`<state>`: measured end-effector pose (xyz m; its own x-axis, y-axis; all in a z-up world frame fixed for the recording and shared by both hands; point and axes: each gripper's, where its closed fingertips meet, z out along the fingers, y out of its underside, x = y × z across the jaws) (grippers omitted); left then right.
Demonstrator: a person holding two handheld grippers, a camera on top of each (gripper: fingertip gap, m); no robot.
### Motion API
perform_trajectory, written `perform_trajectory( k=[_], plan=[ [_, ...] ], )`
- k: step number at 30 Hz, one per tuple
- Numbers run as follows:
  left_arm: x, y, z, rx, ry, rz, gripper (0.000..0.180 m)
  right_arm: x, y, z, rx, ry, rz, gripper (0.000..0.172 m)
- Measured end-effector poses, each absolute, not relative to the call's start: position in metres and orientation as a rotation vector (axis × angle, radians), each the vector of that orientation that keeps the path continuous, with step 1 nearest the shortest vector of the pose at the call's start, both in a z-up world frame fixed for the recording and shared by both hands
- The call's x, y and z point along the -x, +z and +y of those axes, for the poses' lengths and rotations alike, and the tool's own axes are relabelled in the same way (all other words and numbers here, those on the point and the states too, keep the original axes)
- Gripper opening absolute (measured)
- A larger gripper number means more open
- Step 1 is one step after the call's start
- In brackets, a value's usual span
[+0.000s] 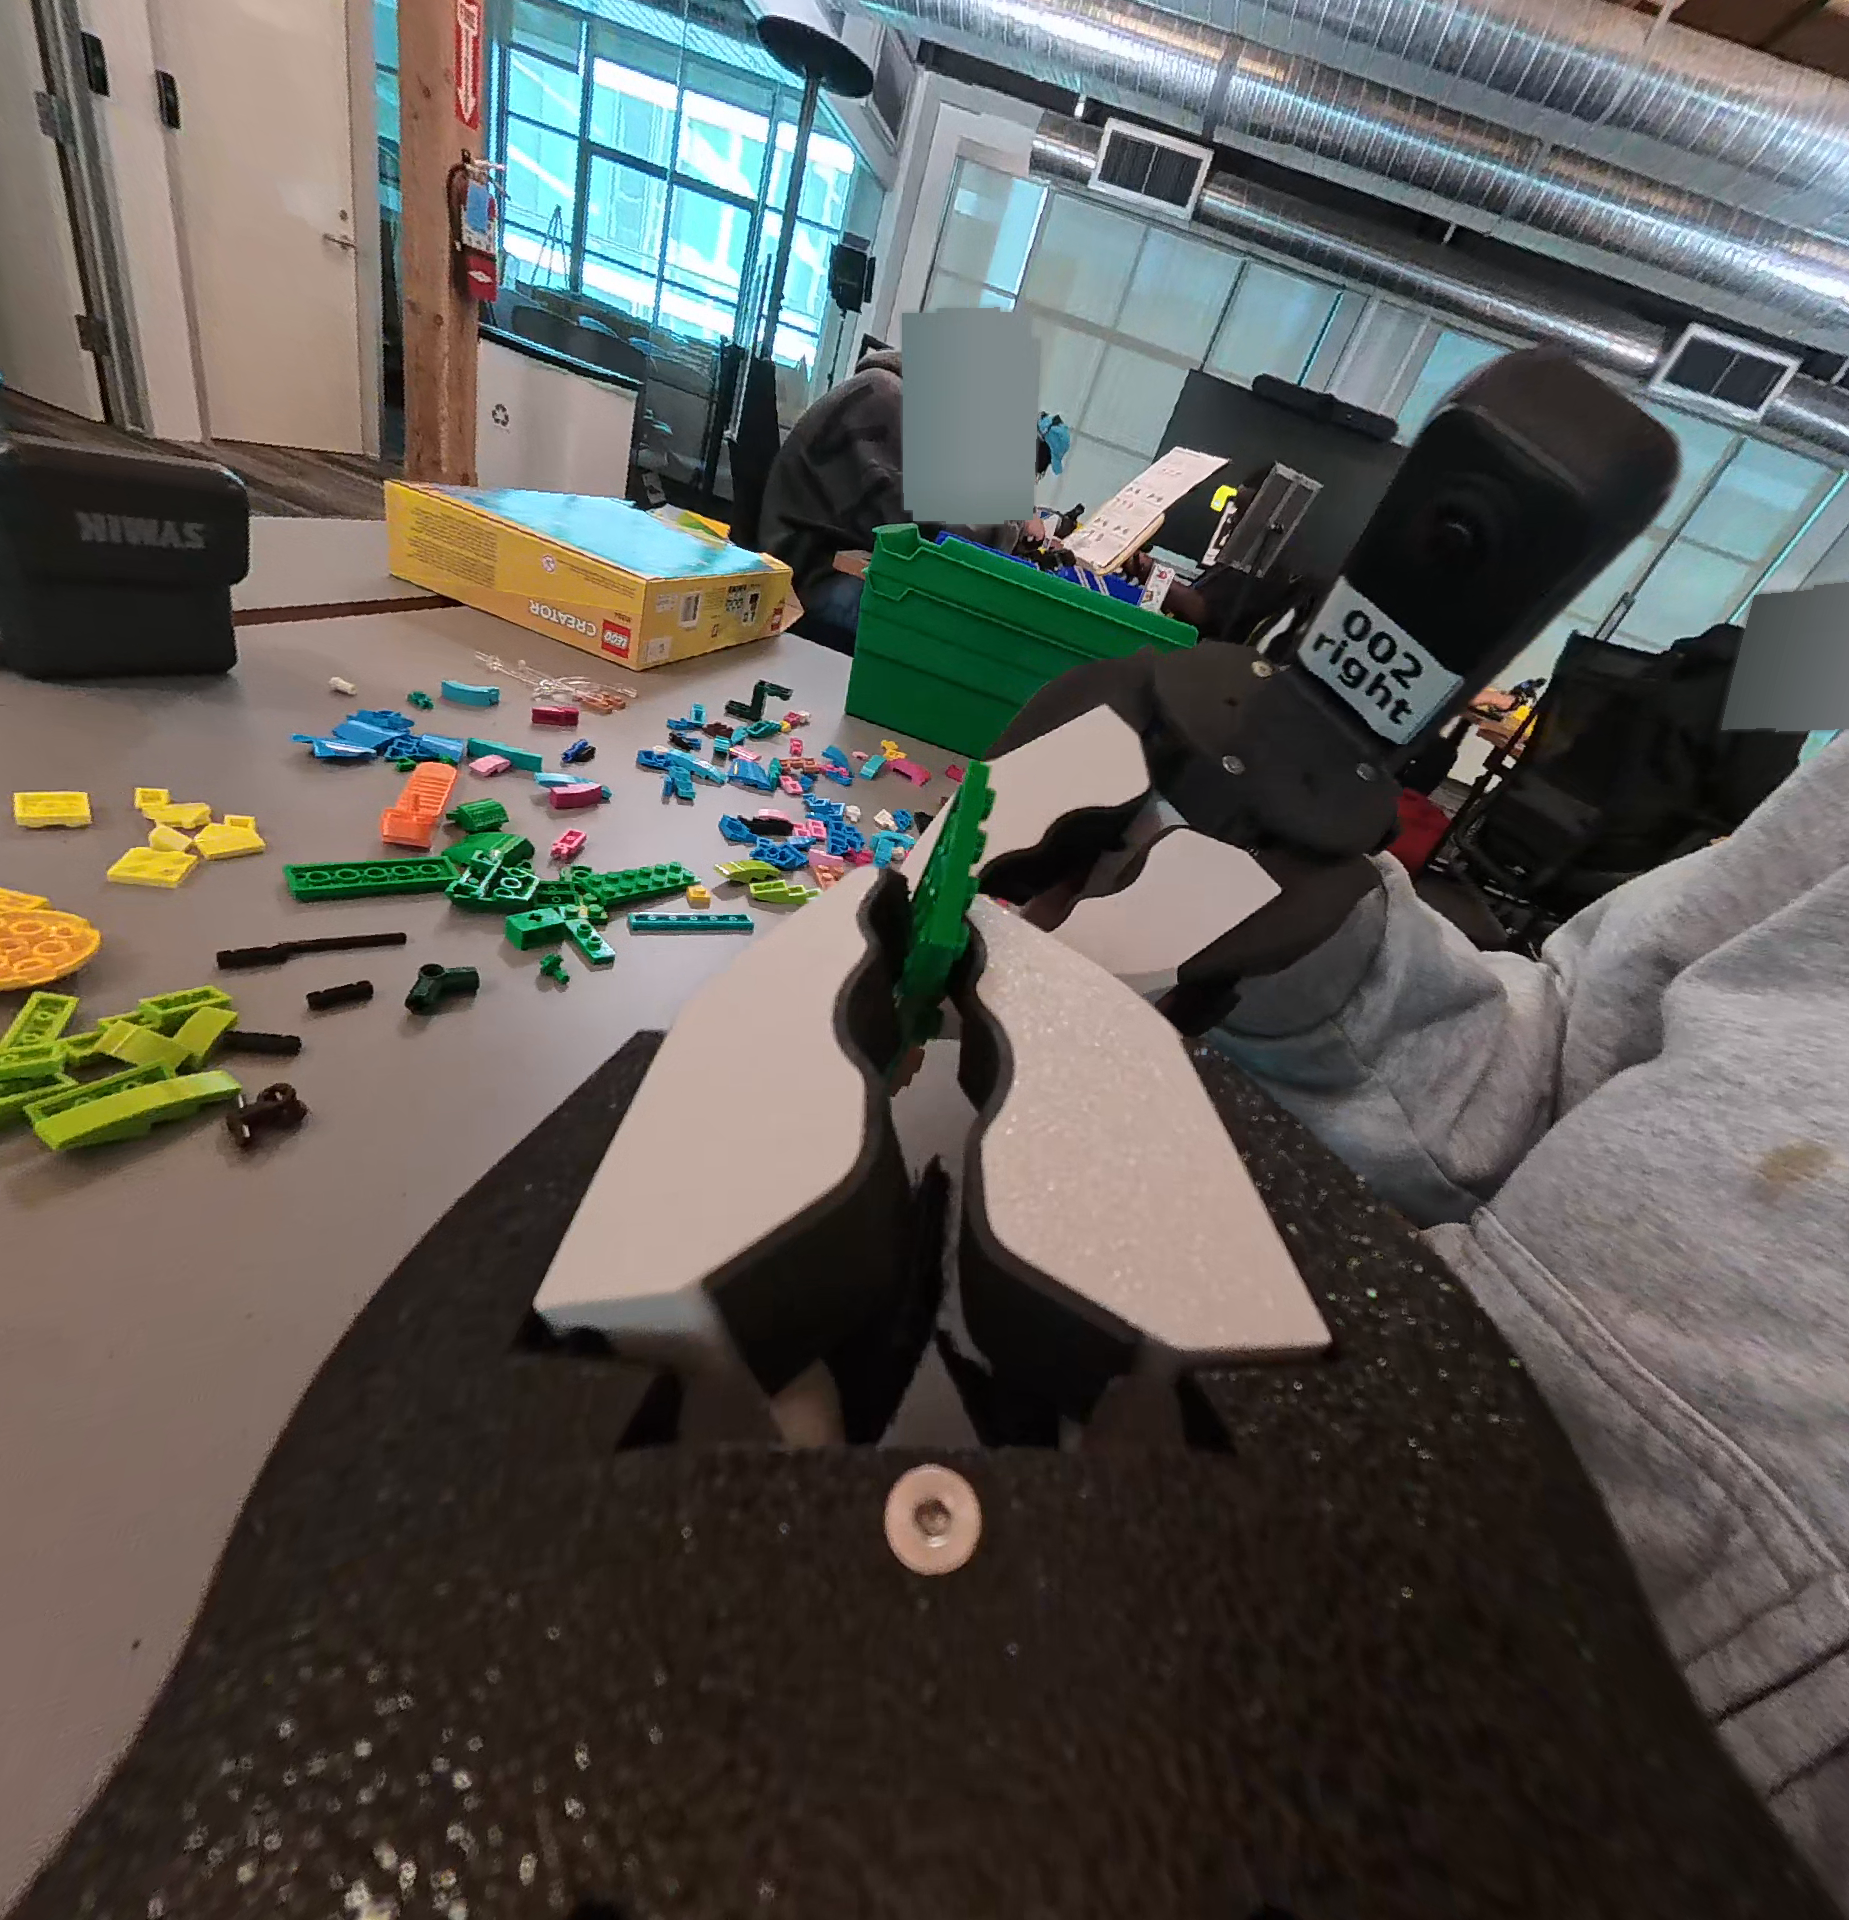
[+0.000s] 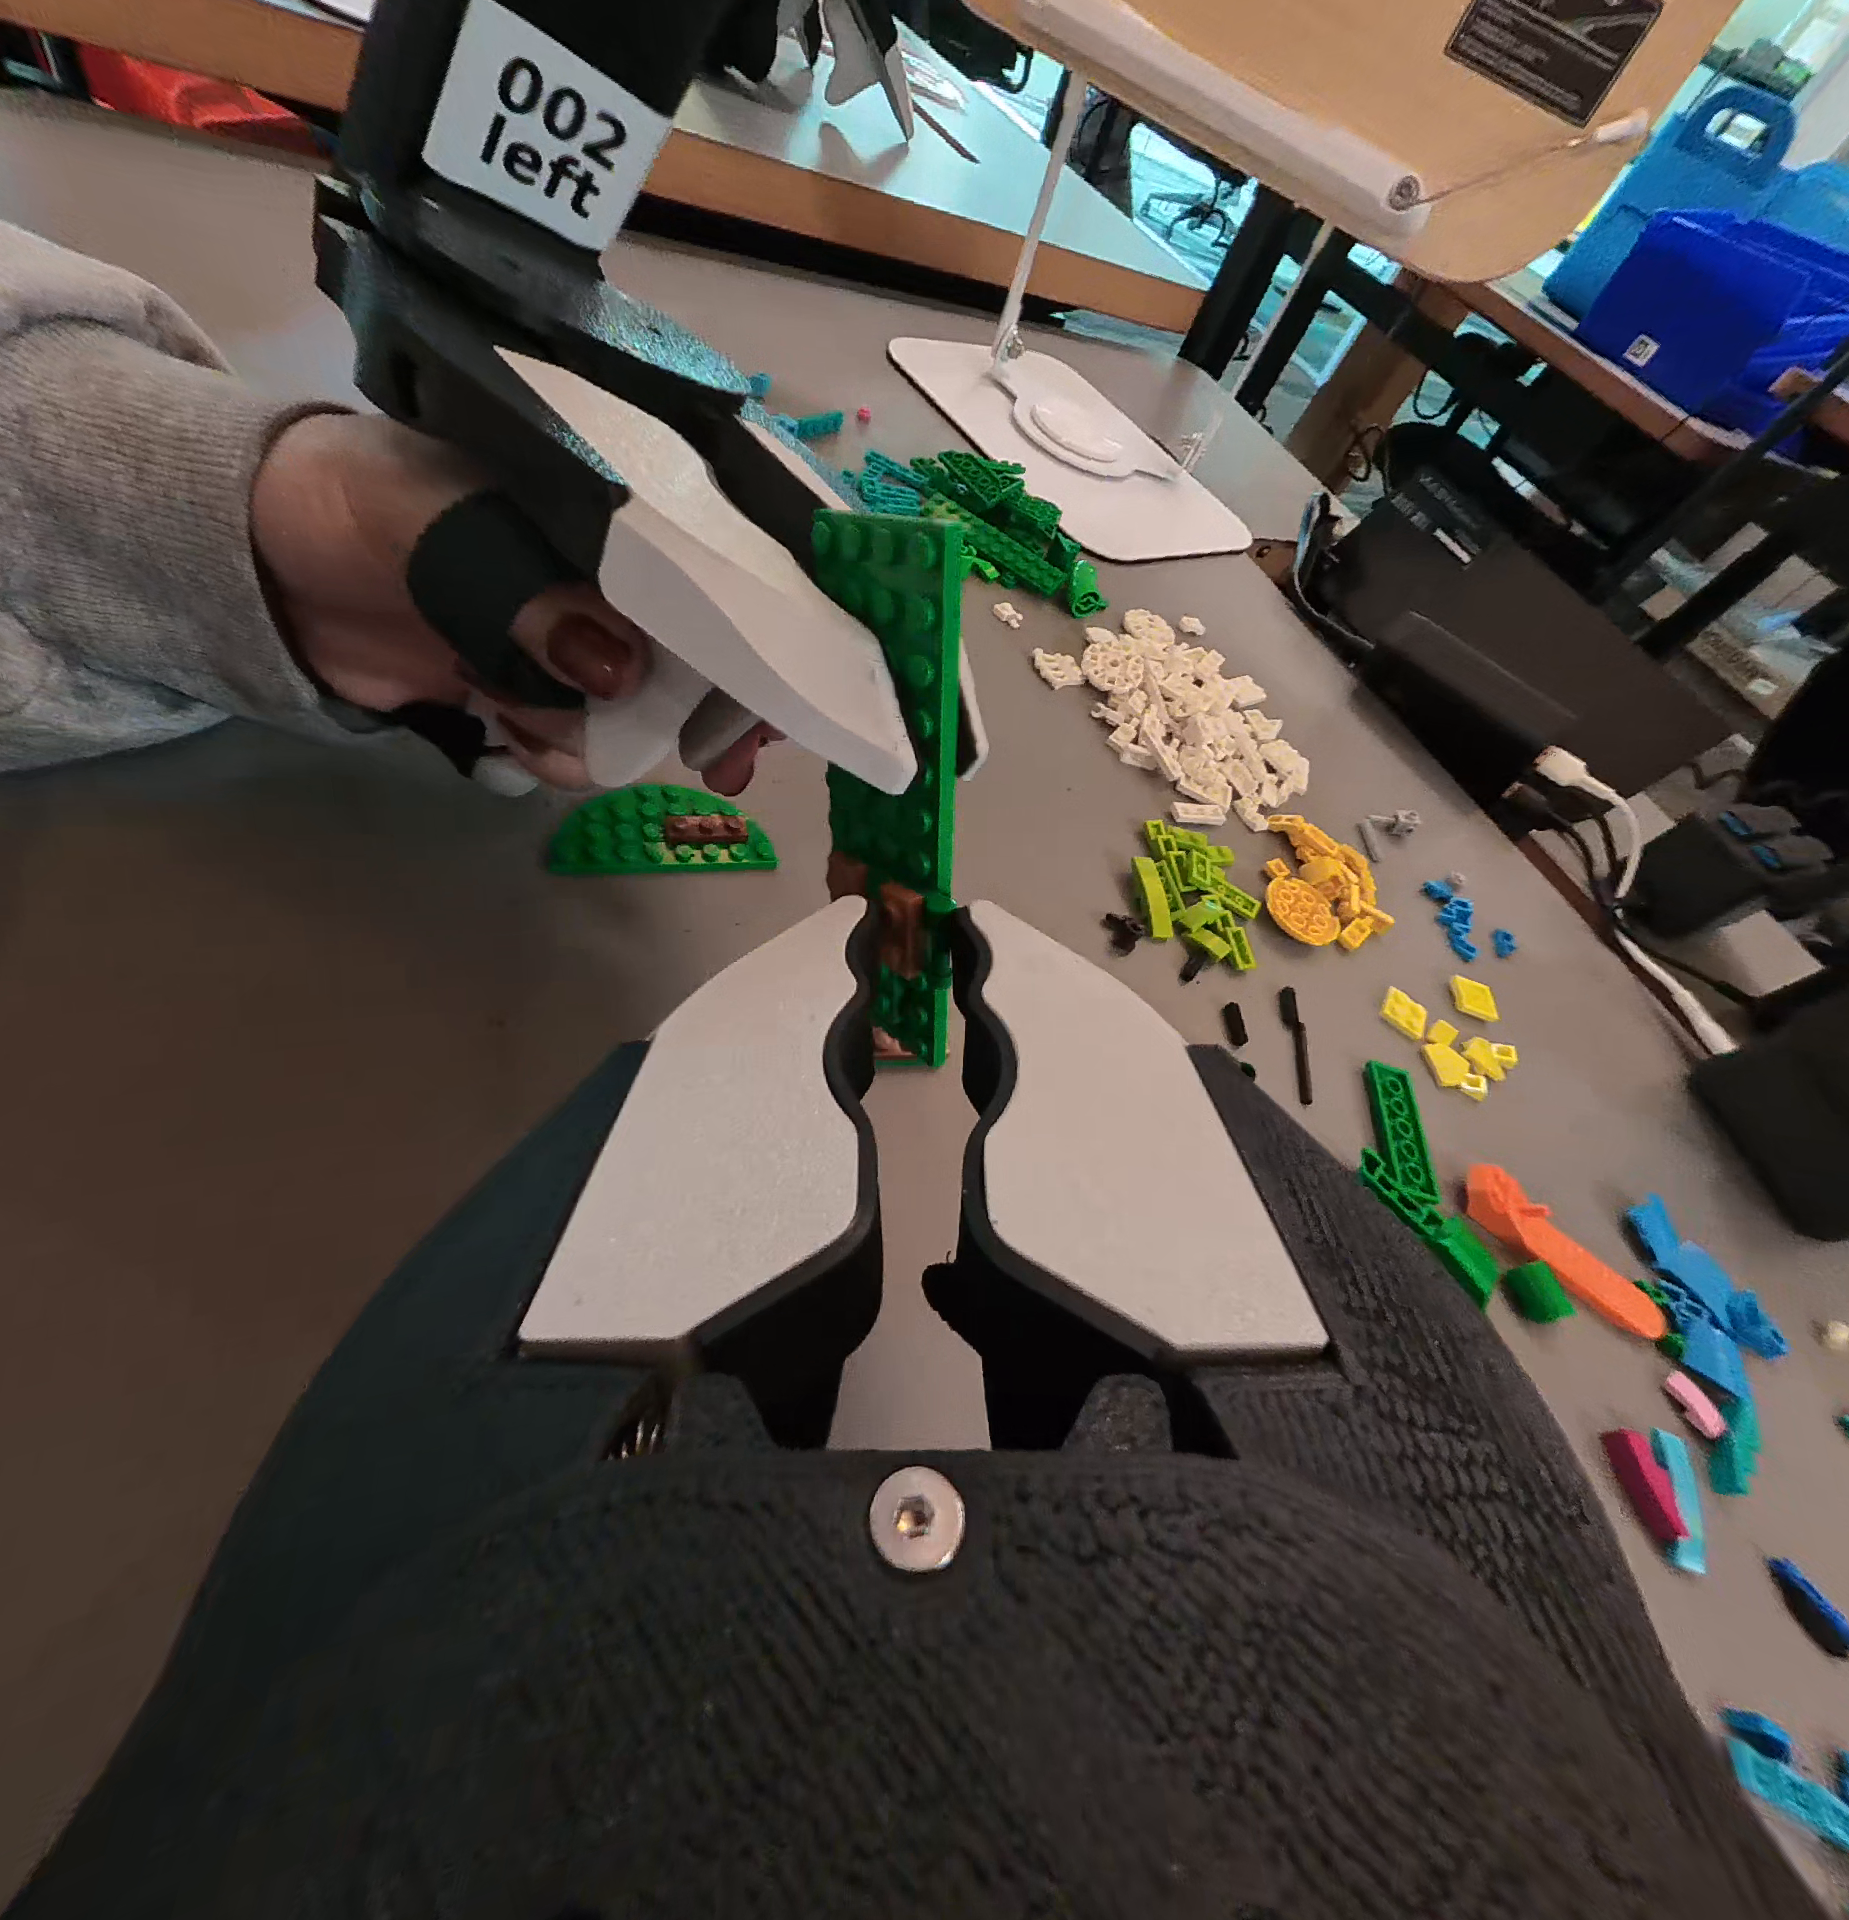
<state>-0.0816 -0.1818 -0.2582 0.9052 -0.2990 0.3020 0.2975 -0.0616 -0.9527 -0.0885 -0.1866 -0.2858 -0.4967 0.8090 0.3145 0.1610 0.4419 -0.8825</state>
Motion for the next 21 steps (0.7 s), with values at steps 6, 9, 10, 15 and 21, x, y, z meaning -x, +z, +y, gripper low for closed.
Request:
perform_trajectory(
  k=[6, 9, 10, 15, 21],
  plan=[
    [0.098, -0.257, -0.179, 1.558, -0.347, -0.104, 0.007, 0.096, -0.280, -0.182, 0.695, 0.801, -1.835, 0.010],
    [0.118, -0.250, -0.183, 1.501, -0.338, -0.223, 0.006, 0.095, -0.281, -0.192, 0.550, 0.659, -1.806, 0.010],
    [0.122, -0.249, -0.185, 1.483, -0.358, -0.252, 0.006, 0.095, -0.282, -0.197, 0.519, 0.644, -1.797, 0.010],
    [0.132, -0.253, -0.191, 1.511, -0.404, -0.306, 0.007, 0.097, -0.276, -0.190, 0.572, 0.727, -1.717, 0.010],
    [0.147, -0.299, -0.209, 1.769, -0.713, -0.508, 0.007, 0.096, -0.274, -0.179, 0.710, 0.925, -1.723, 0.011]
  ],
)
